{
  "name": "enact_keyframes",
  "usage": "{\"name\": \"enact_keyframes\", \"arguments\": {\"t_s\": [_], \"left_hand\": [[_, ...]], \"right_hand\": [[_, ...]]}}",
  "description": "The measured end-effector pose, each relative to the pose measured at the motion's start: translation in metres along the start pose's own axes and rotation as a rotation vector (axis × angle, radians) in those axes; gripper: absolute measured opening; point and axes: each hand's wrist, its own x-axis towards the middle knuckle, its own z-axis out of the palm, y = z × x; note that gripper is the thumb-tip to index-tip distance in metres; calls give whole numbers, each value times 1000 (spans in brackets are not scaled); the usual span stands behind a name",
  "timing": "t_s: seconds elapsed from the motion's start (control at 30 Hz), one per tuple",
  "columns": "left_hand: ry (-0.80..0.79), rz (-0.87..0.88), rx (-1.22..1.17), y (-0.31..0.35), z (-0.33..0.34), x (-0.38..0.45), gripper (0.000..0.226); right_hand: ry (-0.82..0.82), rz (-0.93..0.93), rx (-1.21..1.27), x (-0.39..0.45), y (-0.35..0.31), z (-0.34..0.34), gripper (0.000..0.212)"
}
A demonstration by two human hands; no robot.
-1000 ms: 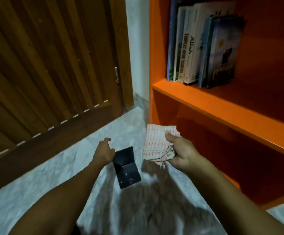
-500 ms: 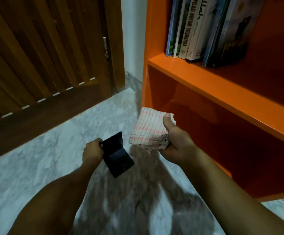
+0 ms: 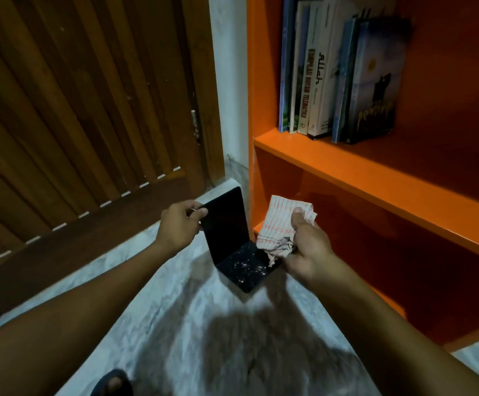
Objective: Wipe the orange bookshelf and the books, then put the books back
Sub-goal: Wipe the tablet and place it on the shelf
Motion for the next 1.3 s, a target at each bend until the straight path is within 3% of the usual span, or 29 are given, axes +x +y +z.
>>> {"name": "enact_keyframes", "arguments": {"t_s": [0.13,0.23,0.37,0.53,0.63,0.83,1.07,1.2,1.3], "left_hand": [[-40,31,-28,47,-27,-35,18],[-54,5,-111,68,-35,-67,18],[-57,-27,-209,78,-30,-100,22],[27,-61,-399,87,-26,-107,24],[104,-75,-401,81,-29,-104,22],[268,25,-141,70,-46,-88,22],[237,40,-197,62,-66,-80,18],[174,93,-233,68,-70,-92,20],[136,148,-257,81,-63,-102,21]], "right_hand": [[27,-118,-26,-10,1,11,18],[10,-373,-173,-28,10,24,19],[-167,-640,-428,-54,40,41,29],[-331,-732,-706,-73,77,41,54],[-399,-716,-744,-79,86,31,50],[-582,-583,-799,-91,98,22,37],[-404,-470,-549,-78,62,22,15],[-226,-560,-294,-61,30,26,23],[-117,-637,-246,-53,24,32,25]]}}
